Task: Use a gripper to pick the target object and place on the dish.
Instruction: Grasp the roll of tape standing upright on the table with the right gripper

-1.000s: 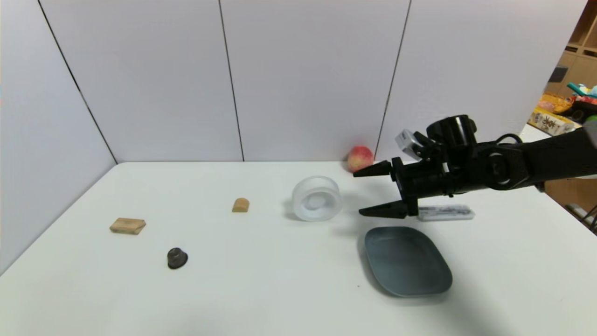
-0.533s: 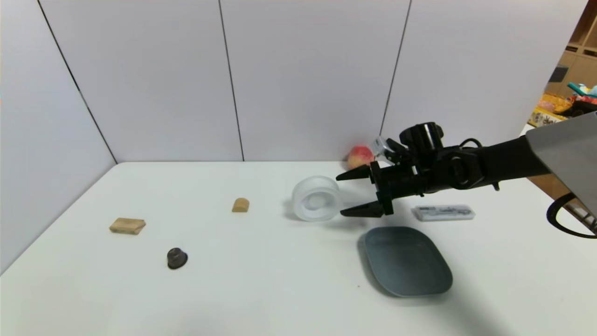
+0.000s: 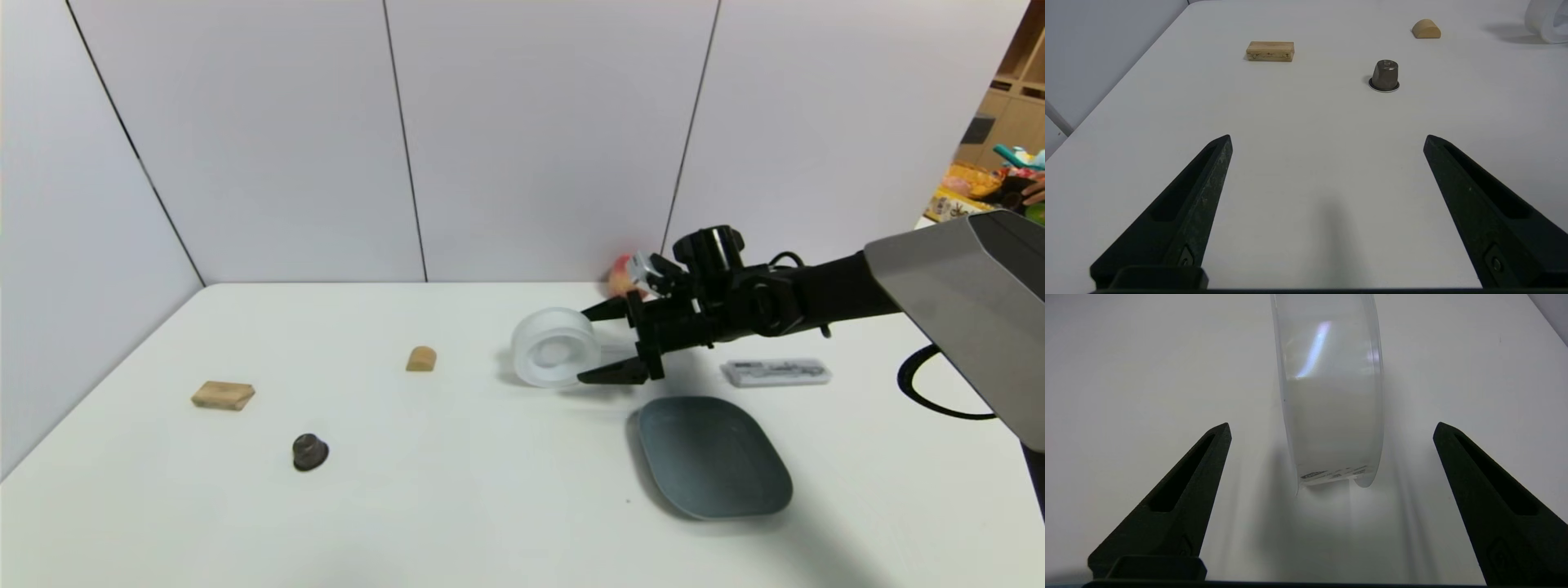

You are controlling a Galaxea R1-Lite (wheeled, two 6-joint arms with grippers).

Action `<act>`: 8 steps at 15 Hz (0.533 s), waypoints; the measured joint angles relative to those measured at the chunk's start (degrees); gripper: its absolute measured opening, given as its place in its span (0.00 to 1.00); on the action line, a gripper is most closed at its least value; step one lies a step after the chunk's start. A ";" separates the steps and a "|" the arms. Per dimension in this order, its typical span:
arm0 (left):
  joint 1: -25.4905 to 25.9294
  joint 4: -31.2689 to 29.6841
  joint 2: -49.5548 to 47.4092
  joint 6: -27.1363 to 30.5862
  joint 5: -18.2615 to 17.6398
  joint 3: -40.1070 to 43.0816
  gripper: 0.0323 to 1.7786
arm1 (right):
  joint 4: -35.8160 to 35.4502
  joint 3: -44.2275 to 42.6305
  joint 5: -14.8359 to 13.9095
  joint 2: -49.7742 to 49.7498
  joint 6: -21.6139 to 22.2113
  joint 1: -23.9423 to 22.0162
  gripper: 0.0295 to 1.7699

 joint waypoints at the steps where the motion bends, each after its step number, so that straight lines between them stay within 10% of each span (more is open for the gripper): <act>1: 0.00 0.00 0.00 0.02 0.00 0.00 0.95 | 0.00 -0.85 -0.02 0.60 0.05 0.24 0.97; 8: 0.00 -0.02 0.00 0.00 0.00 0.00 0.95 | 0.00 -4.78 -0.09 3.46 0.41 2.11 0.97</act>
